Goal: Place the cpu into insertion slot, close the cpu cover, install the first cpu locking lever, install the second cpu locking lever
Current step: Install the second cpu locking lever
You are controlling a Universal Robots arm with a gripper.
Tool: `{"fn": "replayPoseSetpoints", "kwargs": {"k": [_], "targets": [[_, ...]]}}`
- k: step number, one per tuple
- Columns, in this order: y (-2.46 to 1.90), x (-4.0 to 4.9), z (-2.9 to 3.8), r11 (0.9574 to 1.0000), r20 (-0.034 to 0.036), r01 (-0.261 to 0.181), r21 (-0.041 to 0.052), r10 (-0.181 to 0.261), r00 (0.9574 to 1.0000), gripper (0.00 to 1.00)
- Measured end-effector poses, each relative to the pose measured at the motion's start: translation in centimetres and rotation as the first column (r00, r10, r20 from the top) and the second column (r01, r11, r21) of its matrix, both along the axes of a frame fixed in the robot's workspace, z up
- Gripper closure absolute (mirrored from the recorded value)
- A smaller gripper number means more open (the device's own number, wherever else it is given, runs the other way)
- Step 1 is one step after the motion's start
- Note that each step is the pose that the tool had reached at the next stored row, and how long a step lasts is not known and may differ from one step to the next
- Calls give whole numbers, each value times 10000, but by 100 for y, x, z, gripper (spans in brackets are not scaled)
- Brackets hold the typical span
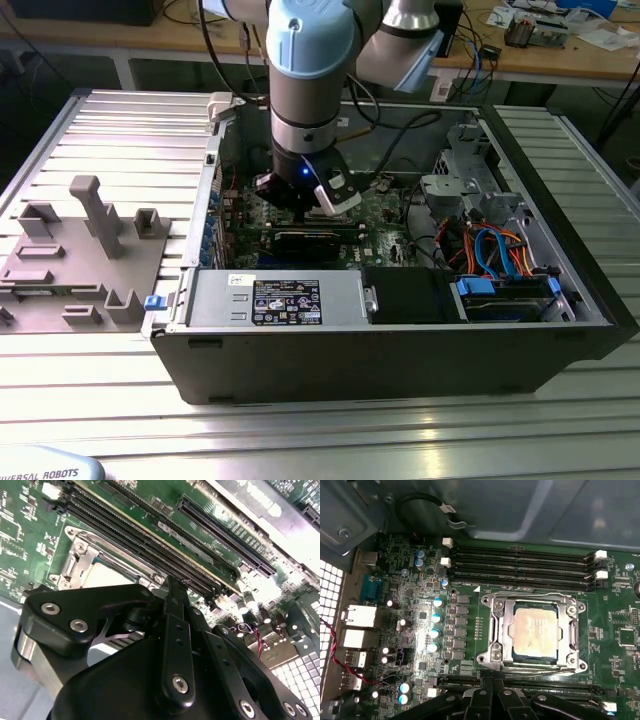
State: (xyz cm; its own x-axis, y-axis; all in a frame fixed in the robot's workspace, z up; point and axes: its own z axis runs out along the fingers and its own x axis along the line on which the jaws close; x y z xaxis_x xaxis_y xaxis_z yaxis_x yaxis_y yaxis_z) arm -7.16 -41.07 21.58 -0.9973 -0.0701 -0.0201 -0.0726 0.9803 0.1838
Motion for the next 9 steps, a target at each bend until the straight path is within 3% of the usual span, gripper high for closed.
{"fn": "replayPoseSetpoints", "kwargs": {"k": [5,9], "targets": [[47,-54,-64,10000,-1,-1,-1,1,10000,89],[134,-60,-138,10000,0,-33,1,33,10000,89]]}}
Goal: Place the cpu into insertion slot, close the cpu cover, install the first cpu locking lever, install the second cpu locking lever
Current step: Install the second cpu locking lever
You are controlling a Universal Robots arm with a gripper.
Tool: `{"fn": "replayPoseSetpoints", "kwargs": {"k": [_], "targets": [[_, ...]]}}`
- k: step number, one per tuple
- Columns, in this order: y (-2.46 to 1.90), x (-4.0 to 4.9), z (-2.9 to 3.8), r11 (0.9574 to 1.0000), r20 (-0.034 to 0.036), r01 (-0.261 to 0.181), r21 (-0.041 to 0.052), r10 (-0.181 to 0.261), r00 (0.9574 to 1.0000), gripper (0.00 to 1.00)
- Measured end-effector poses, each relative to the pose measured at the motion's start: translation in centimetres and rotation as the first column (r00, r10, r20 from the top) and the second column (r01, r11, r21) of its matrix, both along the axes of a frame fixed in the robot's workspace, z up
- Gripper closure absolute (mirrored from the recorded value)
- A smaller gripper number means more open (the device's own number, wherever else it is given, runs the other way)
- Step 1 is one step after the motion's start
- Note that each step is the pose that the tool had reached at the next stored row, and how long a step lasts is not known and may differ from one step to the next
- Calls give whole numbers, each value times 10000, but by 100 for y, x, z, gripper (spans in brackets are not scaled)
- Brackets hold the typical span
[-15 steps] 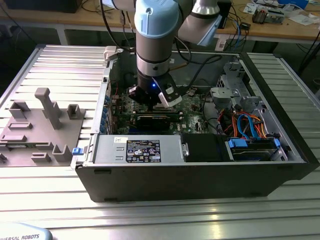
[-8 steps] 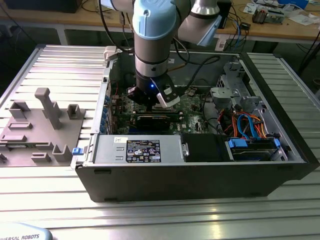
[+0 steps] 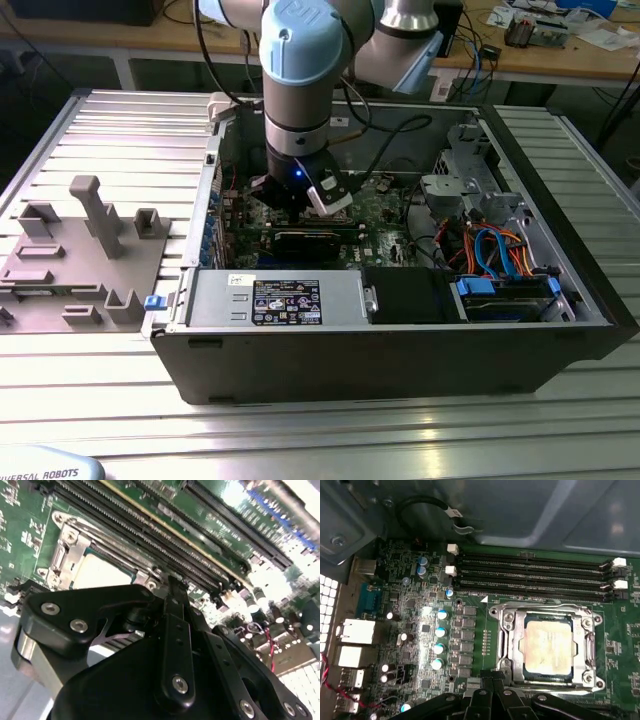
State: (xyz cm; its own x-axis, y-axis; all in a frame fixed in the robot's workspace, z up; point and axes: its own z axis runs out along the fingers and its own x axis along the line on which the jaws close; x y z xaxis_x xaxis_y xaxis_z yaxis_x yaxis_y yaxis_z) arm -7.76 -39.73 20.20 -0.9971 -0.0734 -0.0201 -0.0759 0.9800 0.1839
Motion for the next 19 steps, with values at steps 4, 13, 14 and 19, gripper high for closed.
{"fn": "replayPoseSetpoints", "kwargs": {"k": [4,13,14,19], "targets": [[10,0,-31,10000,-2,-35,6,35,10000,89],[-21,-8,4,10000,29,-49,14,49,10000,89],[-21,-6,21,10000,28,-51,12,51,10000,89],[-16,99,78,10000,24,-53,9,53,10000,89]]}}
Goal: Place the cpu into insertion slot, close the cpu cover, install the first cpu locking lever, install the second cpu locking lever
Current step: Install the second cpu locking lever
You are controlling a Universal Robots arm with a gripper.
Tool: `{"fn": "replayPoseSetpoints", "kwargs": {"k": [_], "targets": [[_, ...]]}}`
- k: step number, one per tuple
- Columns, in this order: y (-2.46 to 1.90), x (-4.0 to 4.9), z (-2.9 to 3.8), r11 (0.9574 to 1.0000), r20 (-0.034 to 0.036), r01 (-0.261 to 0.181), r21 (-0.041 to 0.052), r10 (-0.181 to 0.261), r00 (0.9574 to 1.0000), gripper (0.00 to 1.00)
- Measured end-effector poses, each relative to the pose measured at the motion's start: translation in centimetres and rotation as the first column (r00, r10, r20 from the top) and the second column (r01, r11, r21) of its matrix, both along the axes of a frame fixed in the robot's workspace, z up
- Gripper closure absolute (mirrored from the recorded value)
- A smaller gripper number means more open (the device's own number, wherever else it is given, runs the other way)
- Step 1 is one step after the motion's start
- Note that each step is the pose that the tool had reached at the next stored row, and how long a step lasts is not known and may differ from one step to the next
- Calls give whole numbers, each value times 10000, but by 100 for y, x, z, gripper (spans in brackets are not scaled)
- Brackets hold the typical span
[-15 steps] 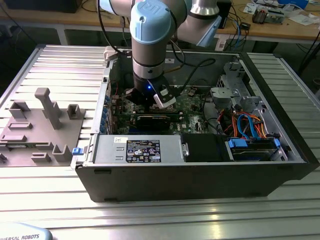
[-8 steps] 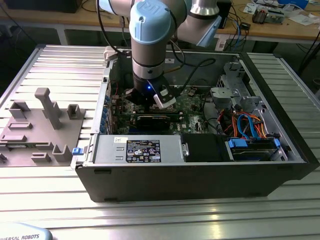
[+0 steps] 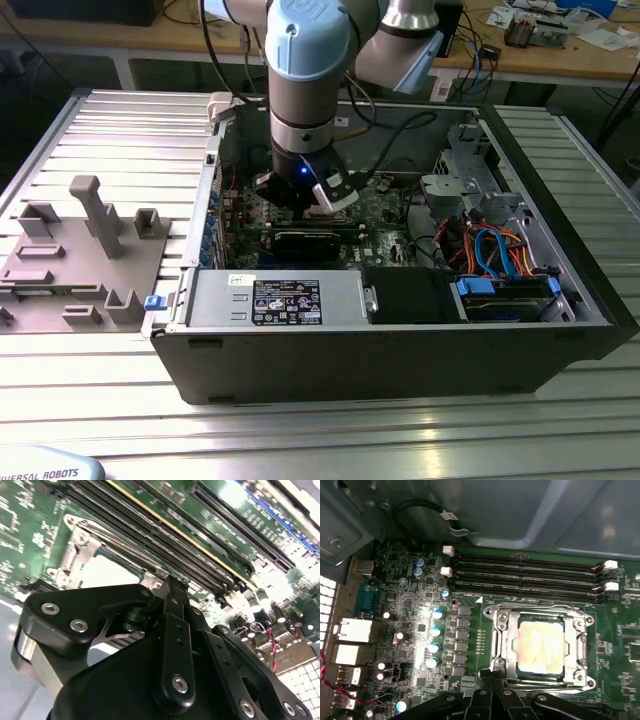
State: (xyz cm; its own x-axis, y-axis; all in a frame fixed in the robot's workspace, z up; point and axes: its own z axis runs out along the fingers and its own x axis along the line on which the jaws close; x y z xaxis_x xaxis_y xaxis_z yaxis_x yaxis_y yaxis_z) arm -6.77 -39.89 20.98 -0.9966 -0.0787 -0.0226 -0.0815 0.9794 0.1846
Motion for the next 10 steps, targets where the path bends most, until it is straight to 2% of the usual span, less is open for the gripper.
{"fn": "replayPoseSetpoints", "kwargs": {"k": [3,7,8,9,10], "targets": [[4,102,7,10000,-25,2,0,-2,10000,89],[9,284,11,10000,-86,0,-2,0,10000,89],[25,322,14,10000,-92,2,-16,-2,10000,89],[68,350,14,10000,-94,2,-99,-3,10000,89],[99,368,14,9997,-95,2,-244,-5,10000,89]]}}
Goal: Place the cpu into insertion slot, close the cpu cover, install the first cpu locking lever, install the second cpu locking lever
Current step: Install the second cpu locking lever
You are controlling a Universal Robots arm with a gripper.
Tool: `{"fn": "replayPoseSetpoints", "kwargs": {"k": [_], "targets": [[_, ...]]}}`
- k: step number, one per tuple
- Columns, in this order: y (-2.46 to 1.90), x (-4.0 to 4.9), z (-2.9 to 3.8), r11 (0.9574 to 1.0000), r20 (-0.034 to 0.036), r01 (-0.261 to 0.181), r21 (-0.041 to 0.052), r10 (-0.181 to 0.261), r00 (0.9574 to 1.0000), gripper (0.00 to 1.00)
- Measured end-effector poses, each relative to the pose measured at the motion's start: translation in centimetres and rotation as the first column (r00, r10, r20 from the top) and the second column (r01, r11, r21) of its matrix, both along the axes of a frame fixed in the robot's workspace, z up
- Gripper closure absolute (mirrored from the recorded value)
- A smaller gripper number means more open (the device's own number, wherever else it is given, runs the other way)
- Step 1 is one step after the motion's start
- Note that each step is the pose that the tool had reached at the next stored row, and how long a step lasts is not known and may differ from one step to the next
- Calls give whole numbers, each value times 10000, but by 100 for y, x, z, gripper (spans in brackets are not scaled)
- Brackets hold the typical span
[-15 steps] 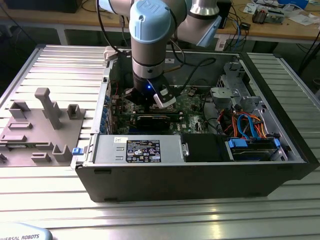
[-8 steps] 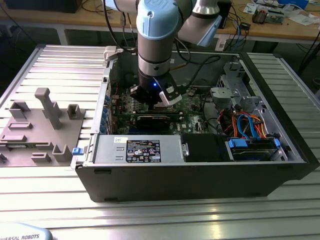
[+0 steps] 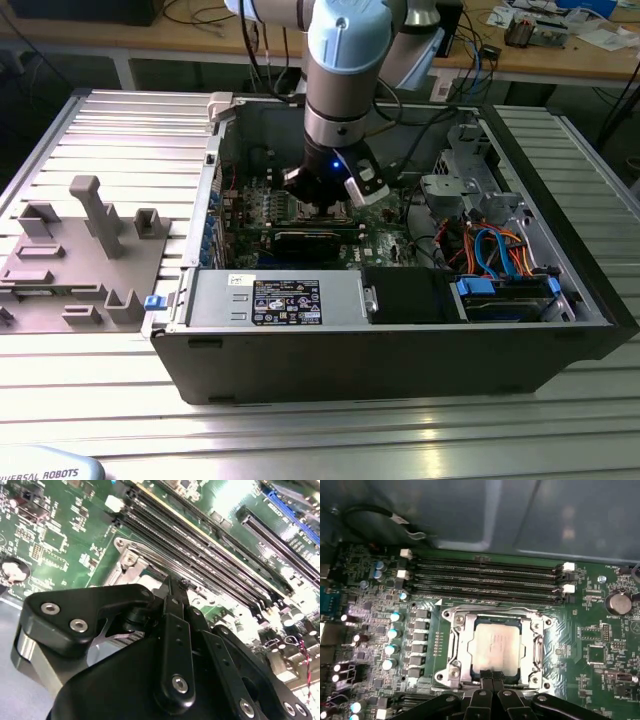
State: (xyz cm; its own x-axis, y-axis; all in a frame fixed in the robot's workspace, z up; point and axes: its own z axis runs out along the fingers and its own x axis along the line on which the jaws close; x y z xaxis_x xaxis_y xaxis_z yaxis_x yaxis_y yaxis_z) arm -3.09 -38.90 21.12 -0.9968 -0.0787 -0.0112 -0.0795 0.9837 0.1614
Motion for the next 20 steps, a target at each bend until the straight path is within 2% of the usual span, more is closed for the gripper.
{"fn": "replayPoseSetpoints", "kwargs": {"k": [1,2,4,5,7,11,13,14,20], "targets": [[23,20,1,9996,-5,-2,-267,2,10000,89],[32,32,0,9988,-11,-2,-487,2,10000,89],[35,41,3,9970,-15,-1,-771,0,10000,89],[35,43,7,9962,-15,-1,-870,-1,10000,89],[35,45,21,9952,-15,-1,-978,0,10000,89],[36,46,57,9939,-14,-1,-1099,0,10000,89],[43,49,59,9919,-15,1,-1269,-3,10000,89],[67,52,59,9898,-14,-1,-1428,-1,10000,89],[139,60,77,9896,-19,-2,-1441,-1,10000,89]]}}
